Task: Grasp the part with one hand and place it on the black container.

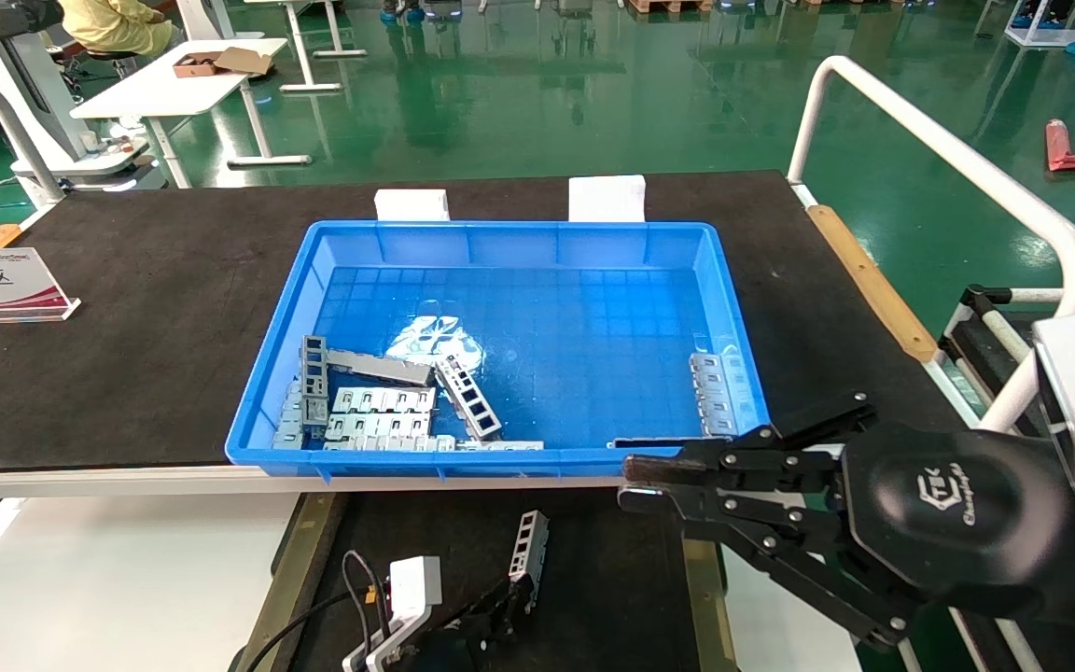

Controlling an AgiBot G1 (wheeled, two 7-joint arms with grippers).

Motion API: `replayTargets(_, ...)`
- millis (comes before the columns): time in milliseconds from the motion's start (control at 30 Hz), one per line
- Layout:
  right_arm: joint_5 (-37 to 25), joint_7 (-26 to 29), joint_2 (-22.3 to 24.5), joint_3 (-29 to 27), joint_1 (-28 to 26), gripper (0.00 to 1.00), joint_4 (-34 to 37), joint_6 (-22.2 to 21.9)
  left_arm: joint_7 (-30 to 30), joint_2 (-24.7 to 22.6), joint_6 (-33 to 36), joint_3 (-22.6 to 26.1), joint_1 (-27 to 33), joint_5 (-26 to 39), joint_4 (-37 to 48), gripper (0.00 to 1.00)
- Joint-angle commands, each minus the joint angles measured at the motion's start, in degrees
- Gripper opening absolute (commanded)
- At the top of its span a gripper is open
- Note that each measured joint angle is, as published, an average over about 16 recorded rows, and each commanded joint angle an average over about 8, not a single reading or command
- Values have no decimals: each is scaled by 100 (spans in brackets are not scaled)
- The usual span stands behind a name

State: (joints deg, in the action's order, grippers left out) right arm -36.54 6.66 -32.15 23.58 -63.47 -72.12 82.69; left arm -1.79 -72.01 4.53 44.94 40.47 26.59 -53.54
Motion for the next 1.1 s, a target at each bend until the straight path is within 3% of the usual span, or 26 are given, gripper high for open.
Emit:
replayTargets(33,0,0,0,0,0,100,0,0,1,-17,-1,-23,-14,-5,8,100)
replayTargets(367,0,0,0,0,0,100,0,0,241,381,571,160,39,265,-281,100)
replayTargets(633,0,0,0,0,0,100,0,0,520,1151,1675,455,131,613,-677,100)
replayTargets(1100,0,0,0,1,0,100,0,0,766,2514,3850,366,319,603,-1492,100)
